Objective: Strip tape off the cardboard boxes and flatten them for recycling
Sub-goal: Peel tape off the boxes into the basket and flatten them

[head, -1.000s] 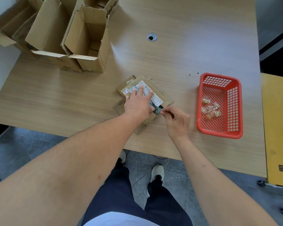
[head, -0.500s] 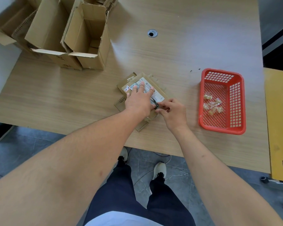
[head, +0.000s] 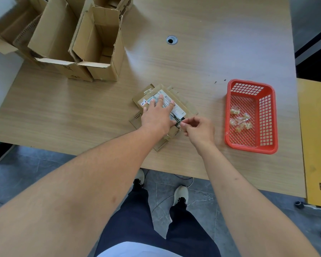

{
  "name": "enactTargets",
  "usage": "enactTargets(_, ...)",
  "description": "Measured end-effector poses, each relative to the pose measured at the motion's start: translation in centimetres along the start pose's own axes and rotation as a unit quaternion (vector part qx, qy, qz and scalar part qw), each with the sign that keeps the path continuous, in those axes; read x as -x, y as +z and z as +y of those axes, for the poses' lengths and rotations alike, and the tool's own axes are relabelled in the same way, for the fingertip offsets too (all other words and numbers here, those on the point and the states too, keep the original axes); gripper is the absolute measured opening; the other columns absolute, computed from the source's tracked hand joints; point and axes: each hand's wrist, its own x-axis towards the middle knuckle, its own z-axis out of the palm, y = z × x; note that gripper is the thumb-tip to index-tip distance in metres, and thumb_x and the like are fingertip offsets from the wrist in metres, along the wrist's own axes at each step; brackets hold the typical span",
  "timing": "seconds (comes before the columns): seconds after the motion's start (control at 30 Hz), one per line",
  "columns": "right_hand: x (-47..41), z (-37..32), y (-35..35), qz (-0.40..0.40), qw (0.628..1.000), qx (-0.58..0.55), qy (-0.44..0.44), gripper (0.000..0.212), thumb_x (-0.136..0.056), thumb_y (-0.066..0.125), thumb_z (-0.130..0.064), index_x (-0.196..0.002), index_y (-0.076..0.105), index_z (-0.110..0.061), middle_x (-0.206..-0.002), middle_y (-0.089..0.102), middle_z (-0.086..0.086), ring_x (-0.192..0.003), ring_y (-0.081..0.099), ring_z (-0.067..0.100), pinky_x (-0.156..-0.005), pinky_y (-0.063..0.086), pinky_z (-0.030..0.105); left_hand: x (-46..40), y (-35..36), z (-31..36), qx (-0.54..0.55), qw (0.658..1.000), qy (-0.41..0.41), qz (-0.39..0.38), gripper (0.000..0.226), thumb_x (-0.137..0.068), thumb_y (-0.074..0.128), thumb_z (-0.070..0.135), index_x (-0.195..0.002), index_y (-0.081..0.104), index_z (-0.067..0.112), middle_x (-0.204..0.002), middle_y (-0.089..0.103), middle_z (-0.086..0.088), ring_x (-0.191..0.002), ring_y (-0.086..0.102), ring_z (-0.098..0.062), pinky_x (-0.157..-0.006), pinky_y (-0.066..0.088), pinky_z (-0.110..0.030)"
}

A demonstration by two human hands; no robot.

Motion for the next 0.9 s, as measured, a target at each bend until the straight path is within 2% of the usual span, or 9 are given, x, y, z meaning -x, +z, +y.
enactTargets(0.13, 0.6, 0.4, 0.1, 0.015, 0.978, 0.124, -0.168, 0.006, -0.080, 0.086, -0.019, -0.083, 0.080, -0.019, -0.076, 0.076, -0.006, -0.069, 0.067, 0.011, -0.073, 0.055, 0.032, 0.1, 0.0, -0.1, 0.001, 1.000, 0.001, -0.001, 0.078, -0.099, 0.052, 0.059, -0.161, 0.008, 0.042, -0.171, -0.006, -0.003, -0.157, 0.000, -0.032, -0.124, 0.017, -0.054)
enactTargets(0.23, 1.0, 1.2, 0.3, 0.000, 0.957, 0.178, -0.229, 0.018, -0.077, 0.089, -0.023, -0.091, 0.081, -0.015, -0.083, 0.076, -0.002, -0.074, 0.067, 0.016, -0.071, 0.053, 0.032, 0.2, -0.2, -0.1, -0.016, 1.000, 0.003, 0.002, 0.078, -0.098, 0.050, 0.062, -0.161, 0.006, 0.043, -0.171, -0.006, -0.002, -0.157, 0.002, -0.031, -0.123, 0.020, -0.053)
enactTargets(0.3, 0.8, 1.6, 0.5, 0.004, 0.951, 0.205, -0.232, 0.022, -0.072, 0.091, -0.020, -0.091, 0.081, -0.016, -0.085, 0.075, 0.000, -0.079, 0.066, 0.022, -0.069, 0.054, 0.037, 0.3, -0.3, -0.2, -0.035, 0.999, 0.008, 0.008, 0.078, -0.098, 0.046, 0.065, -0.160, 0.005, 0.044, -0.171, -0.004, -0.002, -0.157, 0.003, -0.030, -0.124, 0.019, -0.051)
enactTargets(0.4, 0.3, 1.4, 0.8, 0.022, 0.935, 0.257, -0.244, 0.014, -0.073, 0.089, -0.017, -0.082, 0.080, -0.021, -0.084, 0.072, -0.003, -0.082, 0.061, 0.028, -0.066, 0.053, 0.041, 0.6, -0.6, -0.8, -0.040, 0.999, 0.020, -0.003, 0.078, -0.095, 0.045, 0.070, -0.159, 0.006, 0.049, -0.171, -0.007, 0.001, -0.157, 0.003, -0.027, -0.124, 0.014, -0.048)
enactTargets(0.53, 0.5, 0.8, 0.7, -0.020, 0.930, 0.282, -0.236, 0.017, -0.081, 0.075, -0.004, -0.077, 0.076, -0.020, -0.085, 0.070, -0.002, -0.083, 0.063, 0.026, -0.066, 0.053, 0.040, 1.0, -1.0, -2.1, -0.040, 0.998, 0.040, -0.033, 0.075, -0.095, 0.046, 0.071, -0.155, 0.004, 0.057, -0.169, -0.016, 0.007, -0.157, -0.001, -0.023, -0.124, 0.013, -0.046)
enactTargets(0.6, 0.9, 0.5, 0.4, -0.030, 0.942, 0.260, -0.208, 0.016, -0.085, 0.071, -0.006, -0.081, 0.075, -0.021, -0.082, 0.072, -0.005, -0.081, 0.065, 0.021, -0.070, 0.052, 0.037, 1.1, -0.7, -2.2, -0.044, 0.998, 0.040, -0.031, 0.074, -0.095, 0.044, 0.071, -0.155, 0.002, 0.058, -0.169, -0.017, 0.007, -0.157, -0.003, -0.023, -0.123, 0.012, -0.045)
enactTargets(0.7, 1.2, 0.4, -0.2, -0.058, 0.967, 0.195, -0.150, 0.016, -0.086, 0.075, -0.012, -0.080, 0.073, -0.026, -0.075, 0.070, -0.011, -0.074, 0.062, 0.010, -0.074, 0.051, 0.033, 1.1, -0.6, -2.0, -0.045, 0.998, 0.042, -0.027, 0.074, -0.096, 0.043, 0.071, -0.155, 0.001, 0.058, -0.169, -0.018, 0.006, -0.157, -0.004, -0.023, -0.124, 0.011, -0.045)
enactTargets(0.8, 1.3, 0.8, -0.5, -0.069, 0.981, 0.143, -0.116, 0.018, -0.083, 0.081, -0.015, -0.075, 0.071, -0.028, -0.070, 0.068, -0.010, -0.068, 0.059, 0.008, -0.074, 0.055, 0.039, 1.2, -0.8, -2.0, -0.044, 0.998, 0.038, -0.030, 0.074, -0.096, 0.044, 0.070, -0.156, 0.001, 0.057, -0.169, -0.018, 0.005, -0.157, -0.004, -0.023, -0.123, 0.011, -0.045)
enactTargets(0.9, 1.4, 0.9, -0.6, -0.021, 0.989, 0.098, -0.107, 0.021, -0.082, 0.079, -0.009, -0.079, 0.071, -0.028, -0.074, 0.072, -0.012, -0.074, 0.068, 0.008, -0.079, 0.058, 0.045, 1.4, -0.8, -1.8, -0.043, 0.998, 0.039, -0.027, 0.075, -0.096, 0.044, 0.070, -0.156, 0.002, 0.056, -0.169, -0.017, 0.005, -0.157, -0.002, -0.025, -0.123, 0.011, -0.045)
